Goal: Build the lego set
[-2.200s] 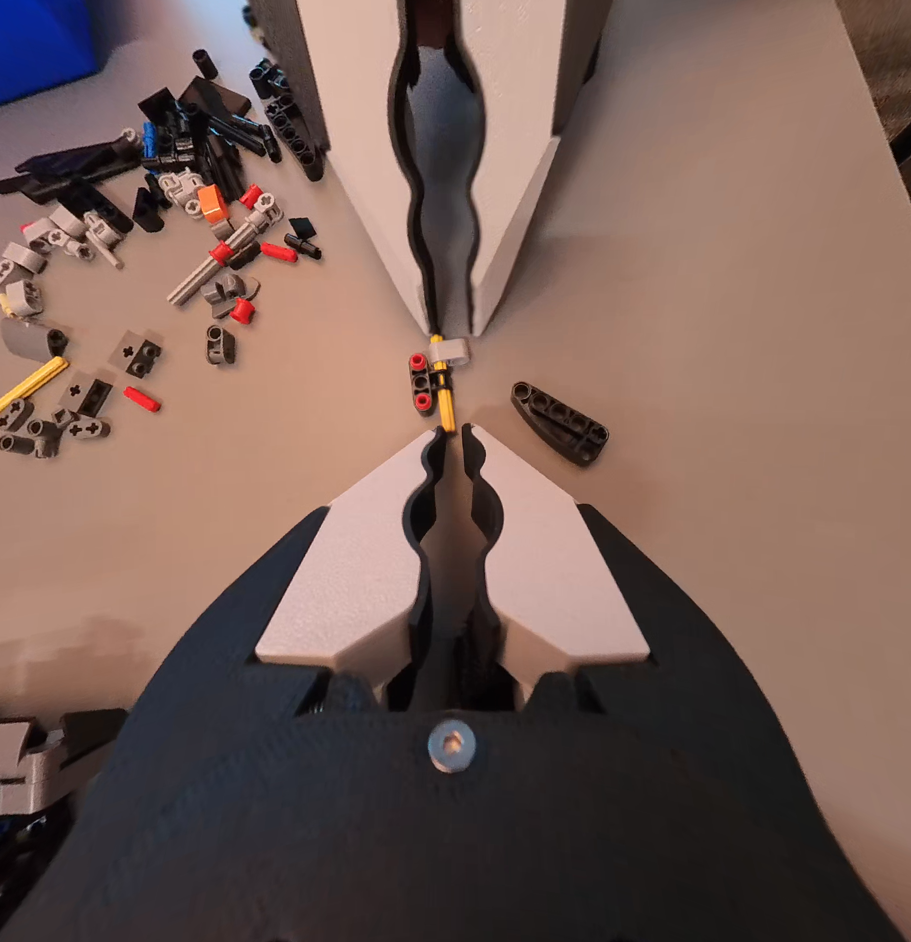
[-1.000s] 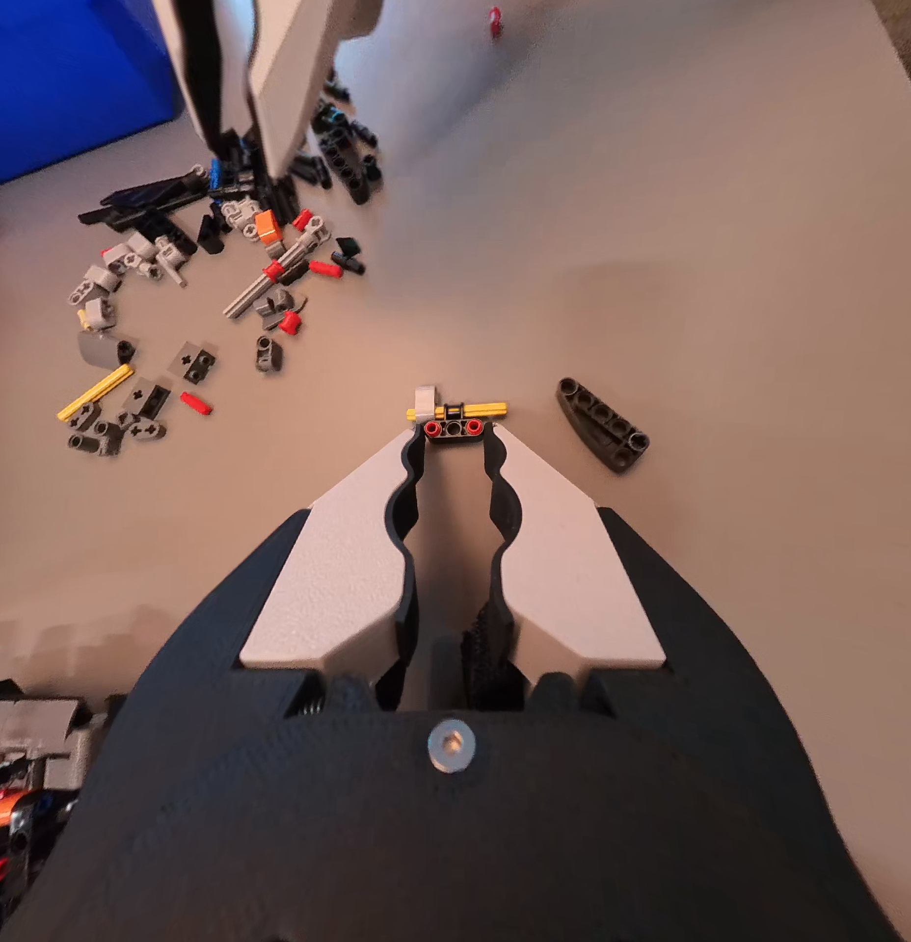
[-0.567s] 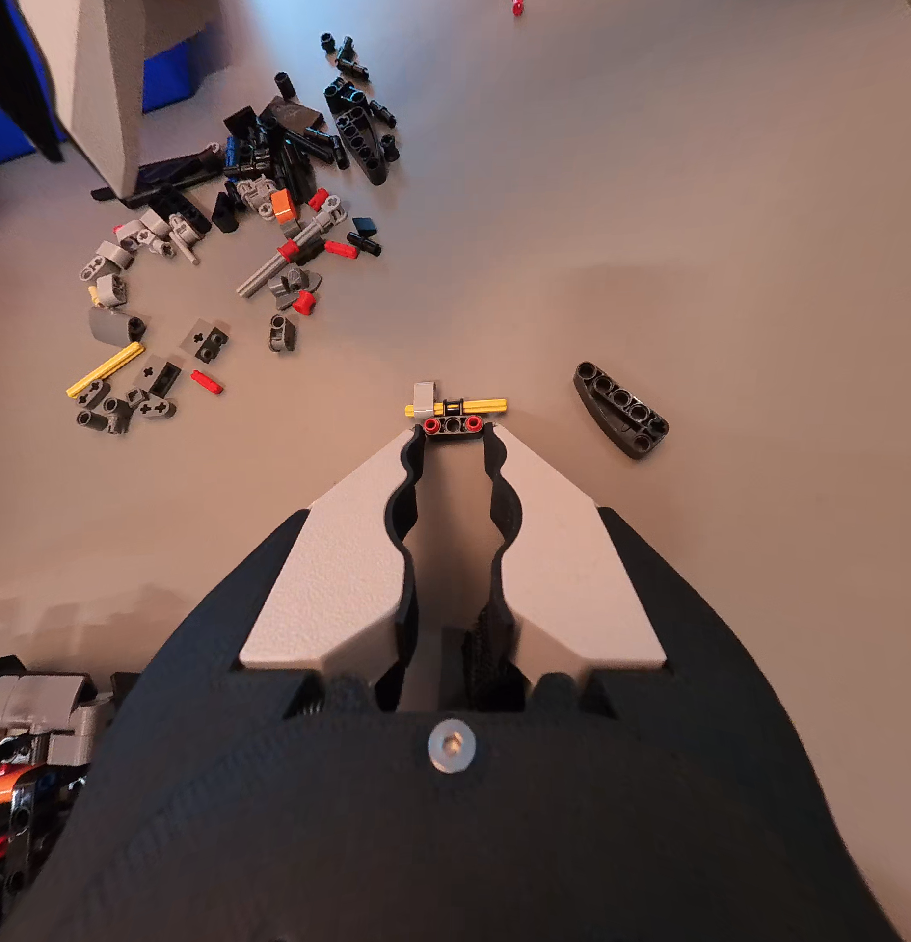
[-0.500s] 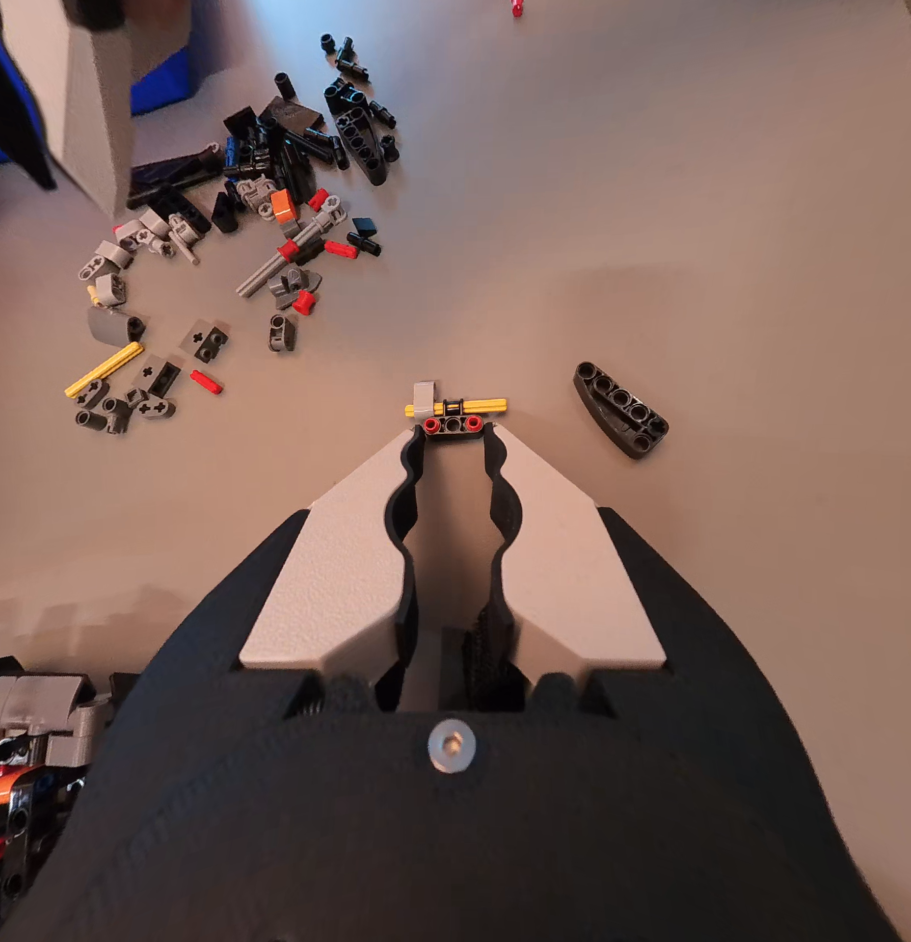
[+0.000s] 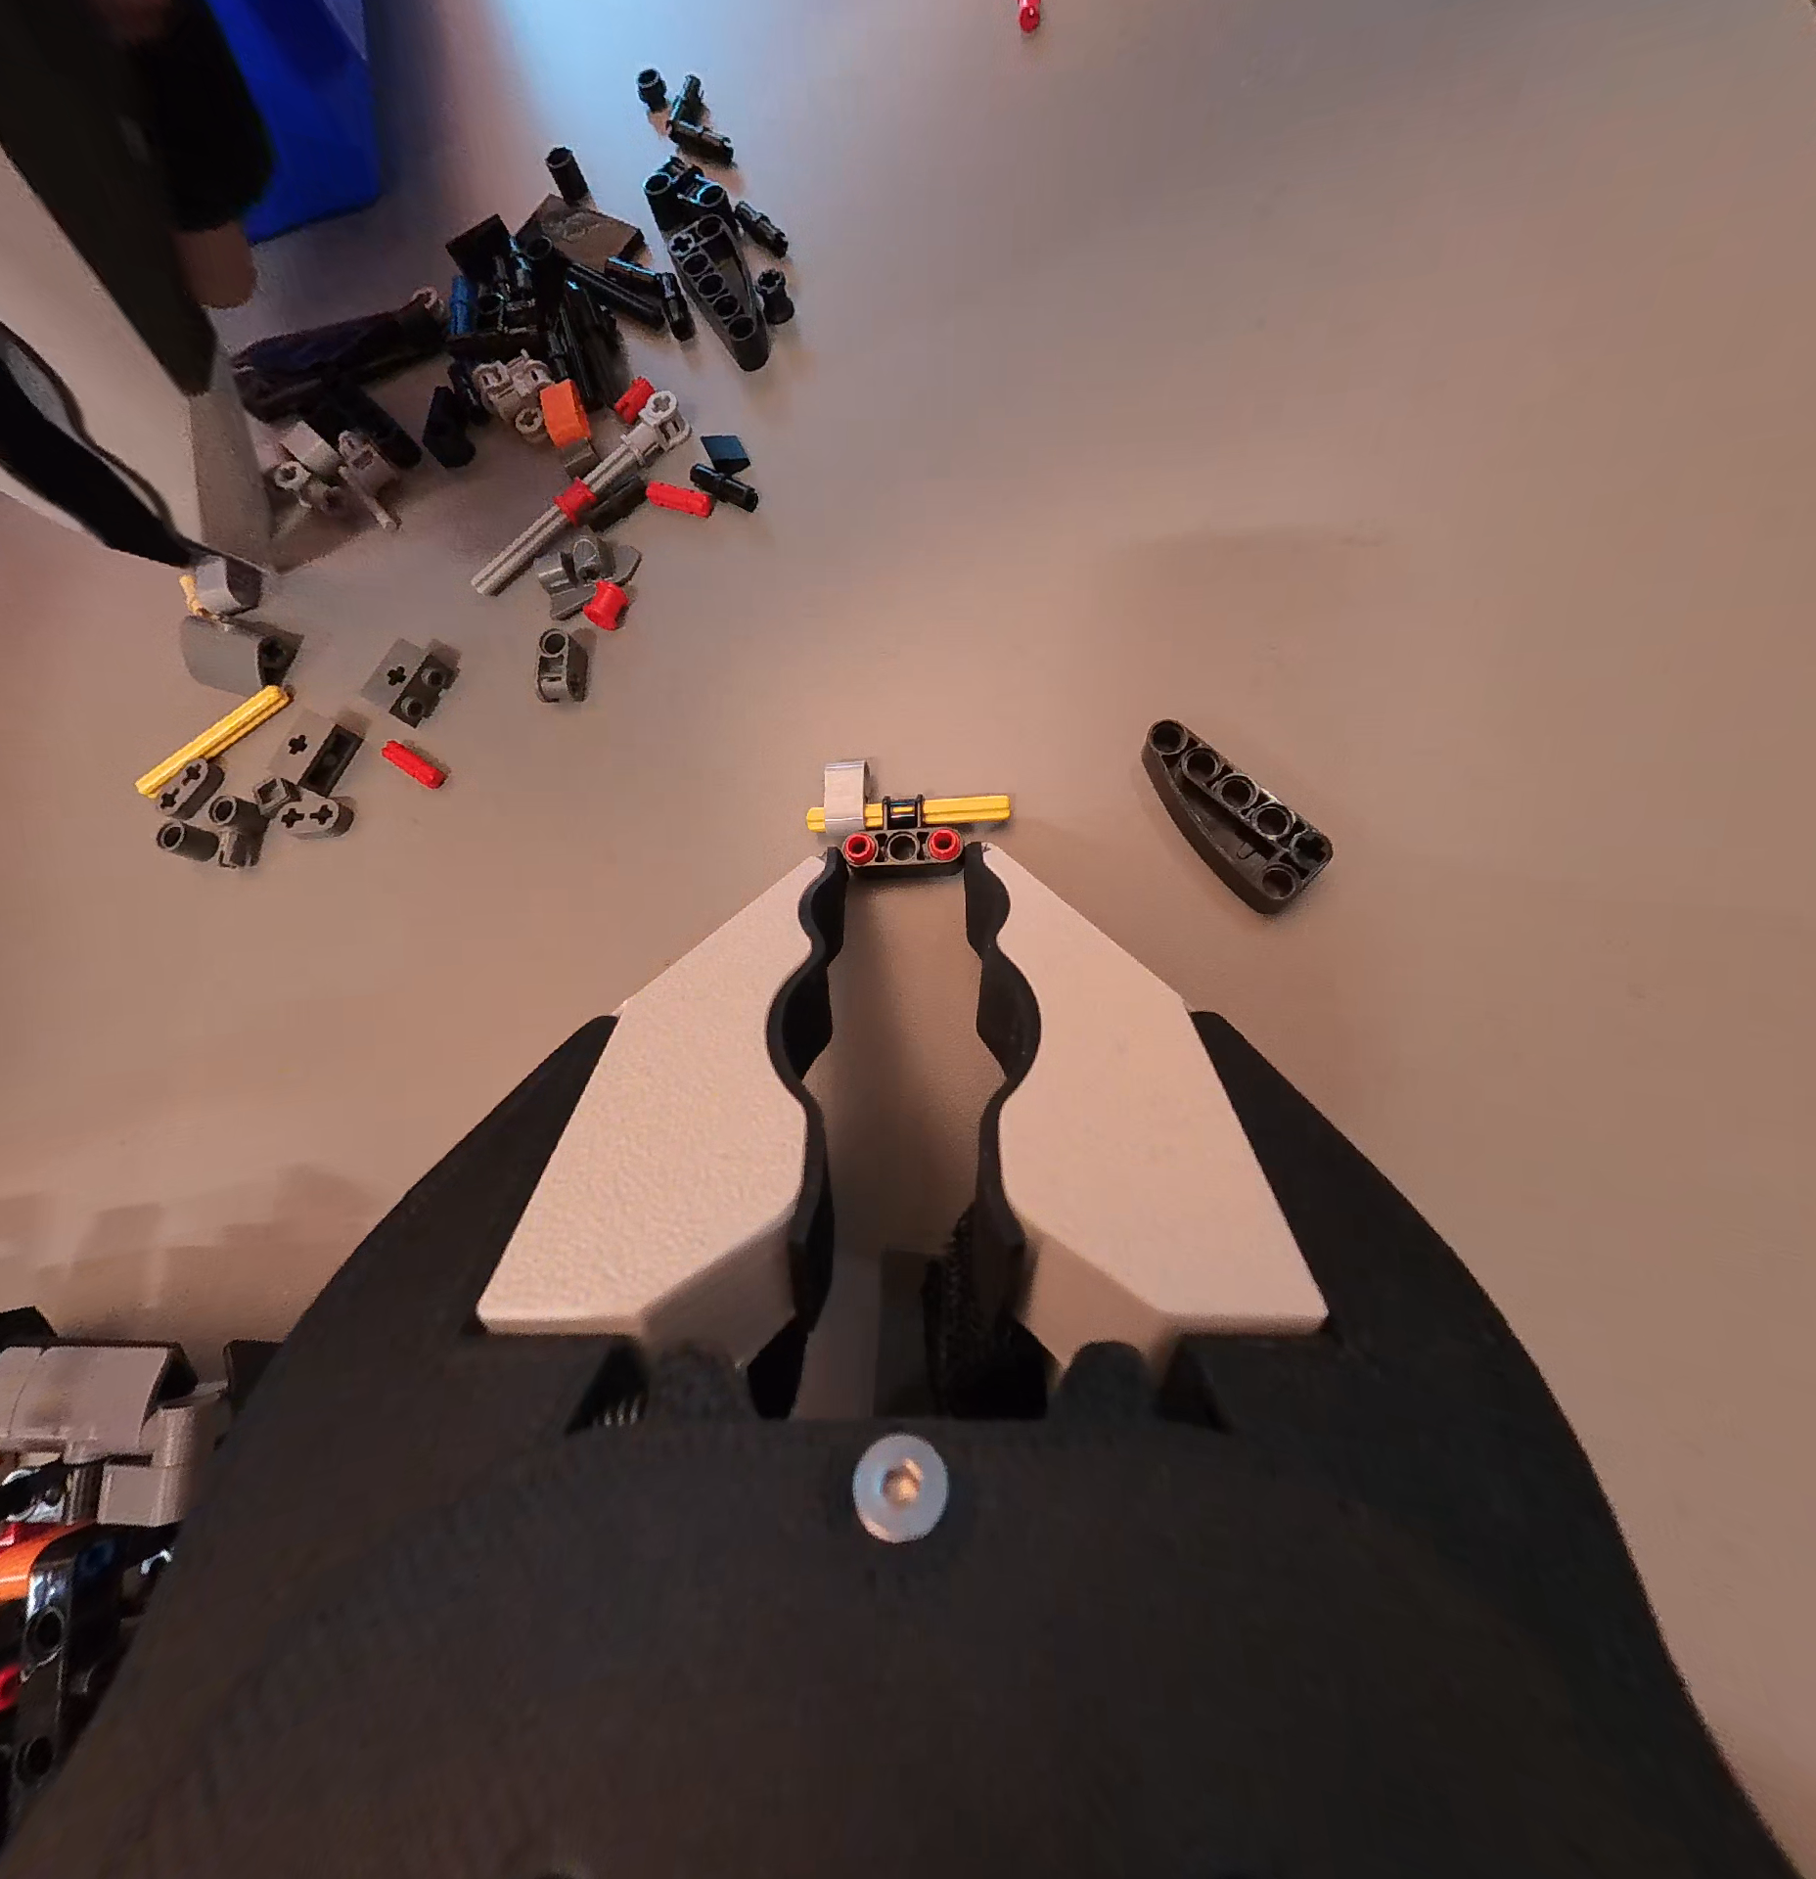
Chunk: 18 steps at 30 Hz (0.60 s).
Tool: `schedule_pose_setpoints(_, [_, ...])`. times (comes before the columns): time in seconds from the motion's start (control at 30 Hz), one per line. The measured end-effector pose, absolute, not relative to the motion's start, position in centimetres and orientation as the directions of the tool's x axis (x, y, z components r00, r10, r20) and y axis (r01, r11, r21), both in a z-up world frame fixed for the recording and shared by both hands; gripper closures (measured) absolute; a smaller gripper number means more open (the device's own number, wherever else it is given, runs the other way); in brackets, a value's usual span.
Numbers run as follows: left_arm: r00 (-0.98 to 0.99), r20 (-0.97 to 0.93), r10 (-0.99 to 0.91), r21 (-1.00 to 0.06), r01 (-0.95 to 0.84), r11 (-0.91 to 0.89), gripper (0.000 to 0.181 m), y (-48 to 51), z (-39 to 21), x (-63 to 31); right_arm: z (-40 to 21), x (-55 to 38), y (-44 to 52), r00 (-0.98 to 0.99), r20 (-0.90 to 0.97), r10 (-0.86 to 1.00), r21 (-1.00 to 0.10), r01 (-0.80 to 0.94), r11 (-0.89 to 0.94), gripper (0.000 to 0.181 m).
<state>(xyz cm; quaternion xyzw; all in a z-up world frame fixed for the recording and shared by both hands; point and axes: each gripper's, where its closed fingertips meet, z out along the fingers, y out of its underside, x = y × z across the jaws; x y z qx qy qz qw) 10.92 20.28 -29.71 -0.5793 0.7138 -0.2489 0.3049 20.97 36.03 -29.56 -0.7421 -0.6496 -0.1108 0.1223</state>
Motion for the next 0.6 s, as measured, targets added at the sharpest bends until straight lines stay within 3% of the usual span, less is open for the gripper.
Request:
schedule_pose_setpoints(0.27, [-0.144,-0.139,-0.98,-0.713,-0.672,0.2,0.16,20.26,-29.72,10.94,-29.67,20.55,36.16,0.127,0.294,0.947,-0.065,0.991,-0.113,0.166])
schedule_pose_setpoints(0.6, [-0.145,-0.138,-0.98,-0.714,-0.672,0.199,0.16,20.27,-29.73,10.95,-29.79,20.24,35.34,0.095,0.239,0.966,-0.03,0.995,-0.091,0.175])
